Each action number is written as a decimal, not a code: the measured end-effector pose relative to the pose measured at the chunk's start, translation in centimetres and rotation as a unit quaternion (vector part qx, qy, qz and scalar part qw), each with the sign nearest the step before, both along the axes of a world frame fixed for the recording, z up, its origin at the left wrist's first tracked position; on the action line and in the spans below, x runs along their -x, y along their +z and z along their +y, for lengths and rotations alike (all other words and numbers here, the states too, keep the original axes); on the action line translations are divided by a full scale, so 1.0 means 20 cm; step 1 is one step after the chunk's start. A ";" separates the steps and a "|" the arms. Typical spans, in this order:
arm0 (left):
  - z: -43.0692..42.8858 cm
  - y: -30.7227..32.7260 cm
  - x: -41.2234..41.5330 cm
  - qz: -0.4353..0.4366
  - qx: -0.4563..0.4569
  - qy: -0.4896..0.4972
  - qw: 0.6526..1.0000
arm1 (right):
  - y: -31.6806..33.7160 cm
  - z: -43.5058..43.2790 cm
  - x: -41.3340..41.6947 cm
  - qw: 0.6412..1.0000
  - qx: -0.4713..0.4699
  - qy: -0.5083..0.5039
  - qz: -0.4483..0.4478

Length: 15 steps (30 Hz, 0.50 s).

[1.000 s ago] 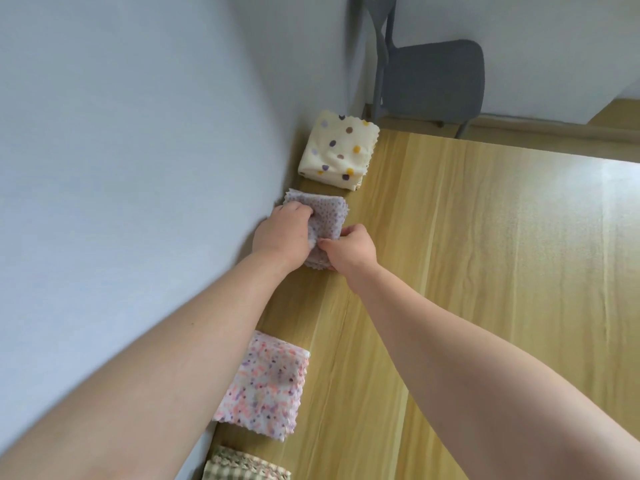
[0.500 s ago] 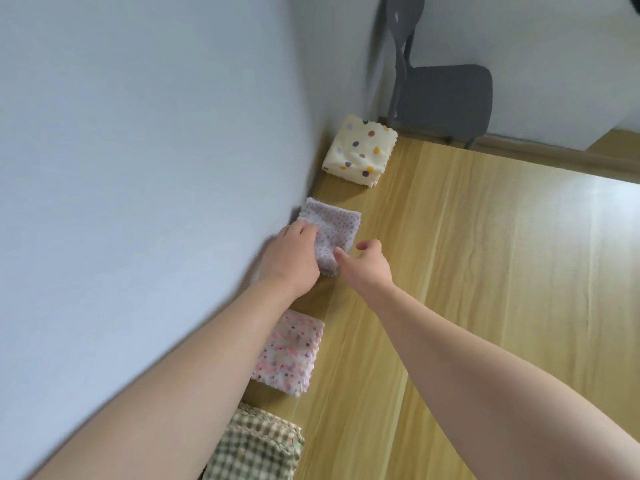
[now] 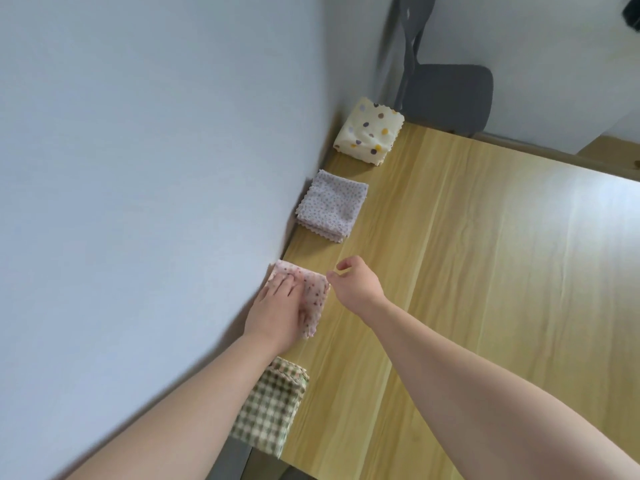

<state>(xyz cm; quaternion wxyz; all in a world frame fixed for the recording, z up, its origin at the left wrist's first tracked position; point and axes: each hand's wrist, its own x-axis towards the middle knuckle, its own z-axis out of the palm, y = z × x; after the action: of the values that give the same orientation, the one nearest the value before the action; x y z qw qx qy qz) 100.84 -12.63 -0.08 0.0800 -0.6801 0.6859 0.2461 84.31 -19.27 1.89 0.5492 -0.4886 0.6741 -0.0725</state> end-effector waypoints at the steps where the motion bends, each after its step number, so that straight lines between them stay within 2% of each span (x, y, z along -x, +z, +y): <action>1: -0.02 -0.01 0.01 -0.007 0.001 -0.003 1.000 | 0.01 0.01 0.01 1.000 0.002 0.001 -0.001; 8: -0.11 -0.05 0.08 -0.071 0.005 -0.009 0.997 | 0.07 0.05 0.06 1.000 0.027 -0.011 0.007; 15: -0.07 0.03 0.07 -0.051 -0.023 0.005 0.998 | 0.12 0.14 0.14 0.999 0.036 -0.007 0.019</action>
<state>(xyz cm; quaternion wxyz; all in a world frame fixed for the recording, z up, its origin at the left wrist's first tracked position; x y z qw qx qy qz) 99.45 -14.00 0.57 0.1293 -0.6930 0.6719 0.2269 81.49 -16.42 4.32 0.5180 -0.5049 0.6844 -0.0915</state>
